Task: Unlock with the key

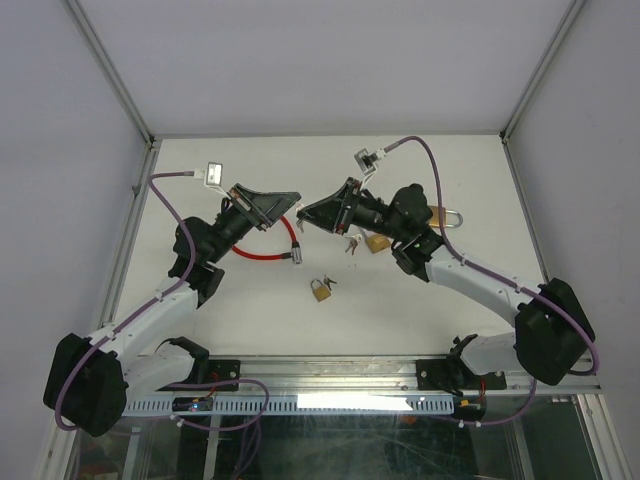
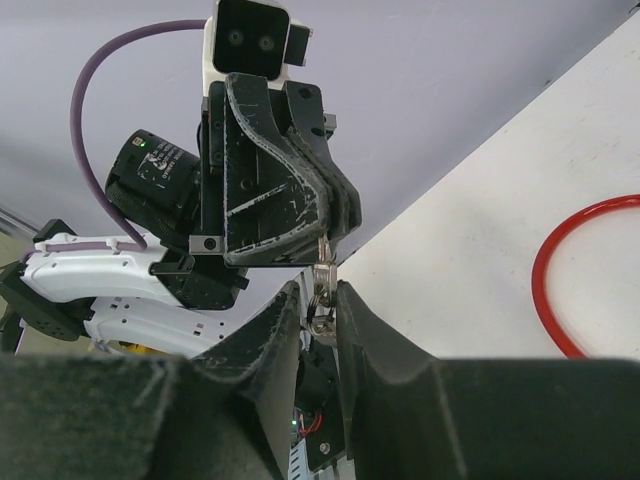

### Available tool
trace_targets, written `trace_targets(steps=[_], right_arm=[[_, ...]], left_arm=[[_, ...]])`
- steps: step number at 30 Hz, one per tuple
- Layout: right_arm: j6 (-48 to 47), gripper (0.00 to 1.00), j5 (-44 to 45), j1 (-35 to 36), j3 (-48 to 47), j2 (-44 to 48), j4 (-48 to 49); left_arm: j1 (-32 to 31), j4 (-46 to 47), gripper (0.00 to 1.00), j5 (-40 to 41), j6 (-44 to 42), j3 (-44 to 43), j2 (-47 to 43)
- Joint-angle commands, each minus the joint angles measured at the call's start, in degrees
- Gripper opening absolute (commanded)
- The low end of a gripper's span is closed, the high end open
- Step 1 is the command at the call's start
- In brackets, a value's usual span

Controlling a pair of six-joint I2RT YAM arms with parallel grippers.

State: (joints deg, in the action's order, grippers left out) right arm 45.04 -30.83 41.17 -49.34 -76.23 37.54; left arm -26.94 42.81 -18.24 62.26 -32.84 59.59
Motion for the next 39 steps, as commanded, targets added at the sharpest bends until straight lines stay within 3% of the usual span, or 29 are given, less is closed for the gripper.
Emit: trace_targets(steps=[1,14,27,32,35,39], right_arm=[[0.36,0.23,-1.12,0.32,-2.25,-0.22,4.36],[1.73,0.26,-0.52,0.27,-2.32,-0.59,6.99],[3.26,0.18,1.67,-0.16,-1.12,-0.6,9.8],[3.4,0.09,1.38,-0.51,-1.17,-0.59,10.1],[3.44,0.0,0.92,-0.69,-1.28,-0.48,9.41],[2.87,0.0,0.9,-0.95,-0.54,0.44,6.43]], left_arm=[[-0.04,4.42,0.0,1.1,0.24,-0.14,0.24],[-0.05,4.48,0.0,1.01,0.41,0.11,0.79],[-0.05,3.61,0.0,0.19,0.58,0.27,0.71],[0.0,2.17,0.0,0.26,0.6,0.64,0.04],[-0.03,0.98,0.09,1.04,0.31,0.89,-0.67],[0.0,-2.36,0.31,2.76,-0.89,0.73,-1.72]])
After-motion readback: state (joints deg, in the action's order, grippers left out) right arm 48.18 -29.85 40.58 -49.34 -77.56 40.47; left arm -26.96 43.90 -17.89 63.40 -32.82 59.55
